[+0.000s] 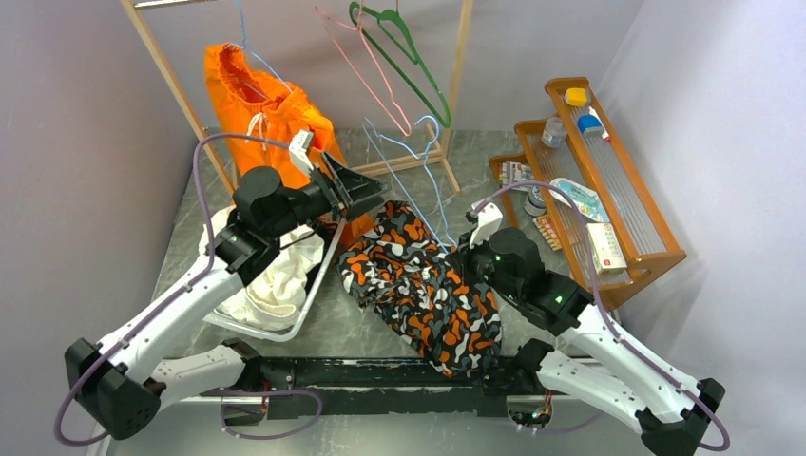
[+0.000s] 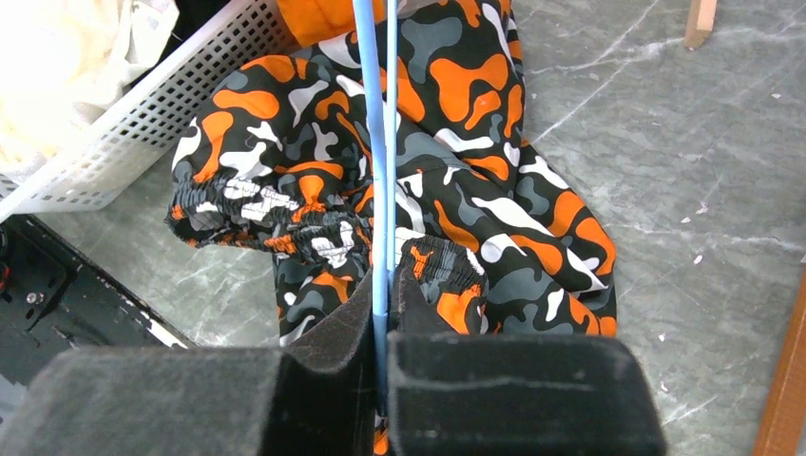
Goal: Remove the shorts from the hanger
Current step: Place the hanger on the clothes rod.
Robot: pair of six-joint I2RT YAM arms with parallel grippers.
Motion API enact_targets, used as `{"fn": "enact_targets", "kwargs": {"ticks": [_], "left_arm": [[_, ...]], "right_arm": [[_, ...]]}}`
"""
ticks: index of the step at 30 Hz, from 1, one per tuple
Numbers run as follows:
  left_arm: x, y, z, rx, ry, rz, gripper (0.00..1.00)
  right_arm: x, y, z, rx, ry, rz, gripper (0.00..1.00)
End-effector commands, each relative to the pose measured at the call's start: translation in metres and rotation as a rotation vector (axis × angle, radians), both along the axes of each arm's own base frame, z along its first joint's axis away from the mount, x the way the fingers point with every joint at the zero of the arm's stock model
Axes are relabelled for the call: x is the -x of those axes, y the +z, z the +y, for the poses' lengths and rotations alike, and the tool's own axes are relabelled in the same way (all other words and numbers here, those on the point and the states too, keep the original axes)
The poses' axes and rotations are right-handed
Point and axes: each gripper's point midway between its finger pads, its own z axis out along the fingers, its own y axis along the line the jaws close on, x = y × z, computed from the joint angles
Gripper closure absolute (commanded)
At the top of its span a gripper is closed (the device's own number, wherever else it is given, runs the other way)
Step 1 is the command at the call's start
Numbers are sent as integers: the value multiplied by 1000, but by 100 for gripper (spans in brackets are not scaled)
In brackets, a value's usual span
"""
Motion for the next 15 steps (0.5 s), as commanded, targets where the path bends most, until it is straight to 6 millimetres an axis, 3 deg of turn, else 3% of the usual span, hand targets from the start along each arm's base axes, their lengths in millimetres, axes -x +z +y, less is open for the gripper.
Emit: {"fn": "enact_targets", "kwargs": {"ticks": [1, 6, 7, 11, 15], "left_arm": [[2, -43, 21, -199, 93, 2, 23], [9, -60, 45, -311, 163, -8, 22], [12, -62, 47, -305, 164, -12, 18], [20, -51, 48, -220, 155, -101, 14], [21, -56, 52, -279, 157, -120, 10]], "right_arm": [[-2, 10, 6, 2, 32, -23, 100], [-10, 24, 11, 5, 31, -45, 100], [-12, 27, 15, 7, 43, -45, 100], [-17, 22, 30, 38, 90, -6, 100], [-25, 25, 38, 34, 72, 9, 100]]}}
